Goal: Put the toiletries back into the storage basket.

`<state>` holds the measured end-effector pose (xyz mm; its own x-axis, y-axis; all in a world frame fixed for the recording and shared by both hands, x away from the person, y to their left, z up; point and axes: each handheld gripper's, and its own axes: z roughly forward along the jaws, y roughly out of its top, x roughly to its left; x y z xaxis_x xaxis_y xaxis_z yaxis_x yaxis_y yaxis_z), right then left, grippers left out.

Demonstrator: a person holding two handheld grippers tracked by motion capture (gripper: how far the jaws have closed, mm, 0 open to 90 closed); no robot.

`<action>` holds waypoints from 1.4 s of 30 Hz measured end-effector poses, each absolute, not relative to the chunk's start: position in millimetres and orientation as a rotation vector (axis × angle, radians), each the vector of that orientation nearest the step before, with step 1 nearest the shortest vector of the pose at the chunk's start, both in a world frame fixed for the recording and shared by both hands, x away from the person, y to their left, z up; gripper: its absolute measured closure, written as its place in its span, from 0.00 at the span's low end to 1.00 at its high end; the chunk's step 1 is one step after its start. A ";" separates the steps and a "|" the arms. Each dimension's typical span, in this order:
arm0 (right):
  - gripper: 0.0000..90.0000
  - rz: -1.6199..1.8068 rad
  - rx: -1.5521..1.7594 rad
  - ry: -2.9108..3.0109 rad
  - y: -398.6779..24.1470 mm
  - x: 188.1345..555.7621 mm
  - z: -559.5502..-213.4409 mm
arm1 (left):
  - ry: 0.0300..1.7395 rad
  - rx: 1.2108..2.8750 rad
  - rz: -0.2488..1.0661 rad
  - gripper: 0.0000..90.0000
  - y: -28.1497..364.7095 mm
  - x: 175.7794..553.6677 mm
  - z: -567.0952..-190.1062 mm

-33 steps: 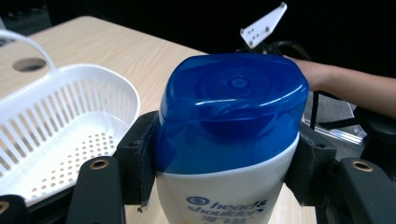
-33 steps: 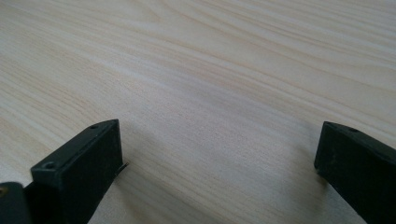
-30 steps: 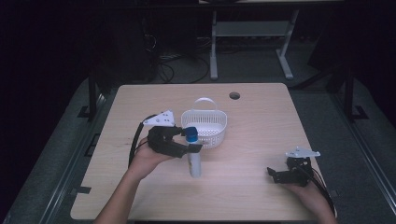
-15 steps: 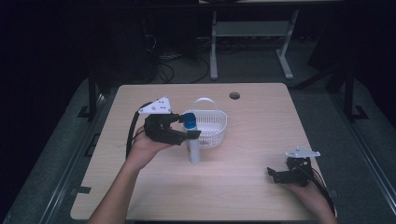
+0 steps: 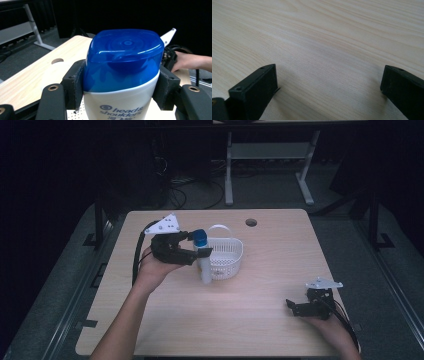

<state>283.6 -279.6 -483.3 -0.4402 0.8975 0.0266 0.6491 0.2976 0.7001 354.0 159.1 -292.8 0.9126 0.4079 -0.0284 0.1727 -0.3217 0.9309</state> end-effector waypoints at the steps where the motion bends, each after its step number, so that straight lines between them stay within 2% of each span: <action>1: 0.01 0.921 1.388 2.201 -279.6 283.6 -483.3 | 0.433 1.900 0.254 0.40 159.5 355.2 -292.6; 26: 0.01 0.922 1.388 2.201 -279.5 283.7 -483.4 | 0.438 1.870 0.345 0.40 158.3 380.7 -280.5; 42: 0.01 0.921 1.388 2.201 -279.6 283.7 -483.3 | 0.456 1.871 0.407 0.40 152.3 399.6 -288.8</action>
<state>283.7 -279.6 -483.3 -0.4407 0.8973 0.0271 0.6493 0.2977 0.6999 399.6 152.3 -288.8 0.8661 0.4964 0.0587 0.1151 -0.3123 0.9430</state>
